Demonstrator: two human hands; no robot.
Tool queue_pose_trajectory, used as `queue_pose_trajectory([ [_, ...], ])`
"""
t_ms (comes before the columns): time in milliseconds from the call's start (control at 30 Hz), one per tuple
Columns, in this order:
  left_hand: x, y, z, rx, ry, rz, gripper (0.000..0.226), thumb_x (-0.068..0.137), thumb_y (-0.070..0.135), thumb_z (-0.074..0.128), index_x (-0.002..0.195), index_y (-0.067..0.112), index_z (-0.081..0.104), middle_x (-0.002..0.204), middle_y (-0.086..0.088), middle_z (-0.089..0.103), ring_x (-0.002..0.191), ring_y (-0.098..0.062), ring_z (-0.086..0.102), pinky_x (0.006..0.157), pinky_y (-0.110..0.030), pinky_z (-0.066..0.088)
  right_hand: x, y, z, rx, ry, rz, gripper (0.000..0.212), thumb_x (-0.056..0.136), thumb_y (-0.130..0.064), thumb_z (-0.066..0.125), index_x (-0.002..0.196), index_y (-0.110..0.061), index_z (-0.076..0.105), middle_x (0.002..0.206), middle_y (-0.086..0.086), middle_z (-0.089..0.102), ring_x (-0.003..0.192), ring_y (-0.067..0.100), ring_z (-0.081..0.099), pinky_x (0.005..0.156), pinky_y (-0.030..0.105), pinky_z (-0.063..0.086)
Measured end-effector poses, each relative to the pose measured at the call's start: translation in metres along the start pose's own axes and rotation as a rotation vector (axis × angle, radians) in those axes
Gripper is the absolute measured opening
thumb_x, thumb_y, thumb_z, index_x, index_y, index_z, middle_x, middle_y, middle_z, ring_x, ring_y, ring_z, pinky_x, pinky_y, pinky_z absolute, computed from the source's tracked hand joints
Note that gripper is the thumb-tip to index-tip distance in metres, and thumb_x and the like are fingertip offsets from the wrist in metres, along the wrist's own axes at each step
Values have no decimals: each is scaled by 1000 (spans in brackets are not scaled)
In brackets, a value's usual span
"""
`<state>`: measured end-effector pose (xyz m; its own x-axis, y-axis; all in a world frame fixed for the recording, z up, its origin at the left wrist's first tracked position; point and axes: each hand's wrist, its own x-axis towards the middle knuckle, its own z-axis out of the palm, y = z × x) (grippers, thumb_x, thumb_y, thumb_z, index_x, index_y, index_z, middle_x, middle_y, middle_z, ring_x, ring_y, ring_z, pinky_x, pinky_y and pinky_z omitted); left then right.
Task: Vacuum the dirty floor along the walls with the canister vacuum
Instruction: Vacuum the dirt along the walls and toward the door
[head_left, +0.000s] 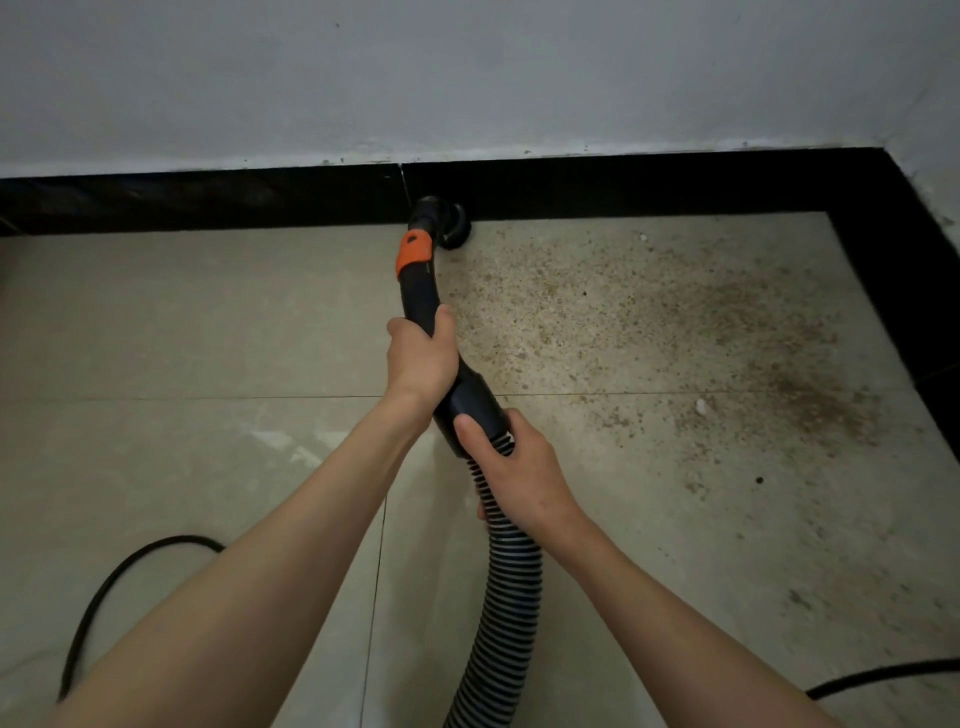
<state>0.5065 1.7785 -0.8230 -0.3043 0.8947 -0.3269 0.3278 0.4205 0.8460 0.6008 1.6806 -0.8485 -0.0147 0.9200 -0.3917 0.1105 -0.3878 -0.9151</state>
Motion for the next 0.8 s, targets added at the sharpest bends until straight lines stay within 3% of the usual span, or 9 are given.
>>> queue_pose_trajectory([
  [100, -5, 3, 10, 2, -13, -11, 45, 99, 40, 40, 124, 3, 36, 101, -9, 53, 83, -23, 54, 75, -34, 48, 1, 2, -12, -6, 2, 8, 26, 90, -48, 61, 92, -22, 55, 73, 4, 61, 42, 9, 55, 41, 23, 45],
  [267, -5, 4, 17, 14, -20, -22, 44, 99, 39, 40, 125, 3, 35, 98, -6, 51, 72, -14, 50, 65, -30, 42, 1, 4, -21, -15, 0, 13, 27, 89, -51, 61, 91, -24, 55, 71, 1, 62, 45, 10, 57, 44, 24, 46],
  [400, -4, 4, 22, 17, -33, -15, 46, 99, 38, 40, 127, 1, 36, 105, -10, 52, 83, -20, 53, 69, -32, 44, -4, 2, -25, 10, 6, 16, 27, 89, -49, 62, 91, -23, 54, 70, 1, 60, 41, 9, 55, 41, 23, 45],
  [567, -12, 10, 40, 9, -73, 10, 45, 100, 37, 39, 128, 3, 35, 96, -4, 50, 70, -10, 48, 53, -21, 37, -9, 5, -40, 7, 48, 27, 31, 89, -50, 60, 95, -20, 56, 74, 3, 60, 43, 11, 57, 42, 22, 45],
  [700, -19, 16, 56, 7, -115, 15, 42, 100, 38, 40, 126, 5, 36, 87, 0, 49, 70, -10, 49, 53, -22, 39, -14, 7, -53, 29, 85, 36, 28, 90, -49, 60, 95, -22, 56, 76, 4, 61, 45, 13, 58, 42, 22, 45],
  [800, -24, 22, 70, 38, -161, 39, 42, 99, 38, 40, 124, 4, 37, 92, -3, 54, 74, -15, 52, 60, -27, 44, -18, 10, -62, 59, 126, 50, 24, 91, -46, 60, 95, -23, 55, 78, 3, 61, 52, 14, 58, 41, 20, 45],
])
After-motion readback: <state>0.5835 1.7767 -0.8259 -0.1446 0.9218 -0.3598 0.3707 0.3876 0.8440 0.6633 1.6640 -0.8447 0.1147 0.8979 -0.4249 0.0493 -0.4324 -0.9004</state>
